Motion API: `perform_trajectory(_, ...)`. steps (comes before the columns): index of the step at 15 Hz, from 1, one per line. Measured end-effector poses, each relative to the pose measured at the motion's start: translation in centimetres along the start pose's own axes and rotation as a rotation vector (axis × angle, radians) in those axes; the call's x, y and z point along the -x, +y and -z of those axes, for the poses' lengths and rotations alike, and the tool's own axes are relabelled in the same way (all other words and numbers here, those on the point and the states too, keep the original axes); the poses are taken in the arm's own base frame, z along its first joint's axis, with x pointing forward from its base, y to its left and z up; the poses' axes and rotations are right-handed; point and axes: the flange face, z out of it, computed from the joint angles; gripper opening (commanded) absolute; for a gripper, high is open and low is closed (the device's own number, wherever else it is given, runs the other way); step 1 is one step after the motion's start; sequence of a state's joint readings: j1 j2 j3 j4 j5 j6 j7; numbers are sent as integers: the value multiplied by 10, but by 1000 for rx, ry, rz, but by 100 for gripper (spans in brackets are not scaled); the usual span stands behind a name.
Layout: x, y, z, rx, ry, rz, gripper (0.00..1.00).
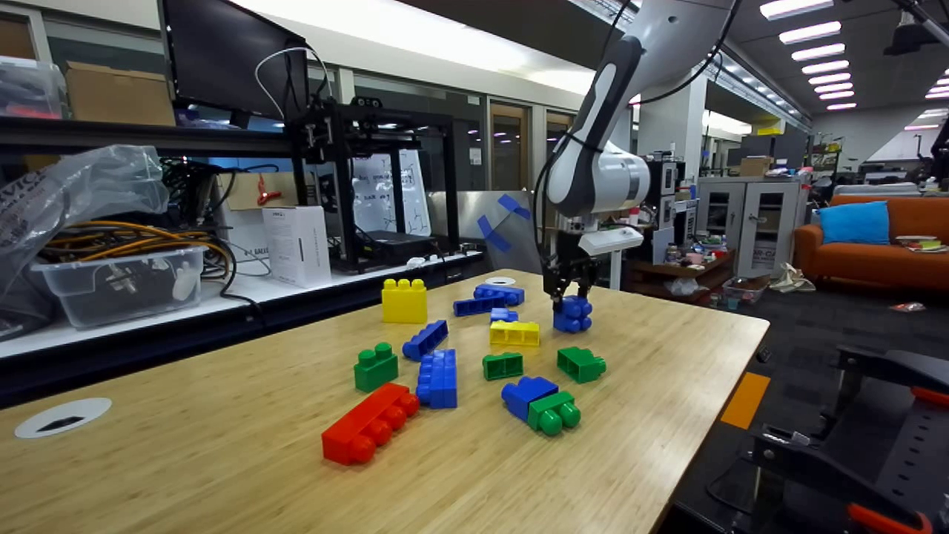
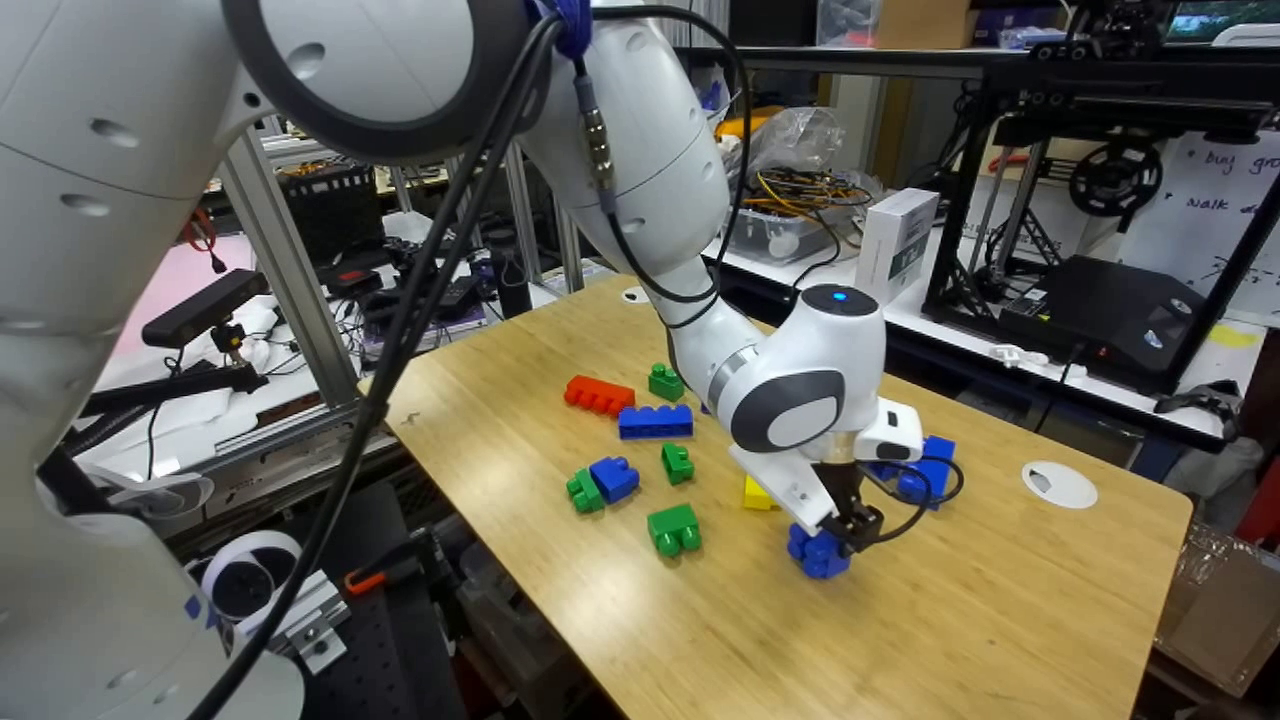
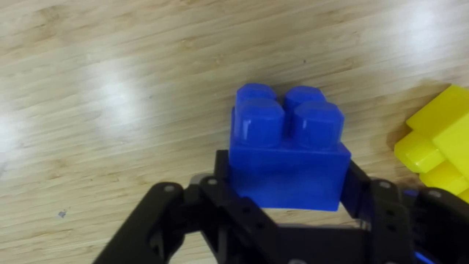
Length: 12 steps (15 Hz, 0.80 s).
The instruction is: Place the square blue block upright, put one of the green blocks on top of the square blue block
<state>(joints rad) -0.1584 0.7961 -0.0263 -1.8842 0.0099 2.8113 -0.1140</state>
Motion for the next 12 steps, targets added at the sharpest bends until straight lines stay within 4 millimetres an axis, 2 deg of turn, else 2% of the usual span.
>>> perform_trajectory(3,-5,-1,8,-6,-7,6,45)
perform_trajectory(5,-13,-2,26,-19,-21,16,45)
perform_trajectory(7,-25,-1,56,-35,-54,17,45)
perform_trajectory(12,-50,-2,148,-147,-212,-68,45)
